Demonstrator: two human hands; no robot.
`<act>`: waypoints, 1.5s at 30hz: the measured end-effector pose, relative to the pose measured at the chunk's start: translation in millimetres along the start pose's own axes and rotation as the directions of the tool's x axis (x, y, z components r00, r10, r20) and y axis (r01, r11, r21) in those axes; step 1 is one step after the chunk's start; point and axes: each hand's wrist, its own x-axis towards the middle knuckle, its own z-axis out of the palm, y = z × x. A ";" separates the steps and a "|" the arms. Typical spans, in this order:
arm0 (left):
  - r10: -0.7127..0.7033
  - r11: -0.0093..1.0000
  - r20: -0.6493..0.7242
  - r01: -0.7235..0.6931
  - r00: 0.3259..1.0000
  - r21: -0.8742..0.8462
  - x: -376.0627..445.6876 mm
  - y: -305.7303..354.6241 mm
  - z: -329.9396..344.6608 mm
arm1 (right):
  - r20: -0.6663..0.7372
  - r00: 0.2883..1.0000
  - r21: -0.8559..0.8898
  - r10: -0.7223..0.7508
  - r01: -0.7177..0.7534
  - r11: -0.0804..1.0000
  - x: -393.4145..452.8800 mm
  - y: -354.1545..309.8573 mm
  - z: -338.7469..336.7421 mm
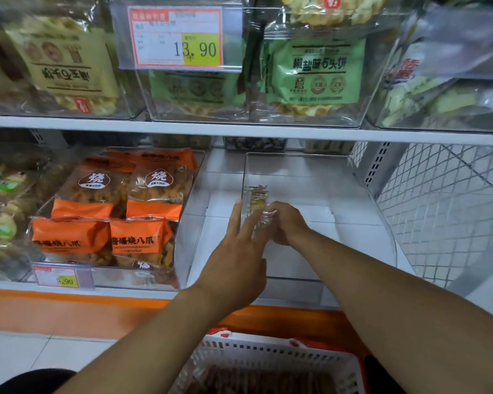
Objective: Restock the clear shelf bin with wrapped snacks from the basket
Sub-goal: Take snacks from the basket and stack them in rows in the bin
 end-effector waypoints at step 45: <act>-0.145 0.981 0.877 0.182 0.457 0.068 -185.0 -43.5 191.5 | 0.612 0.782 -0.419 0.118 0.193 0.887 -225.7 211.6 191.8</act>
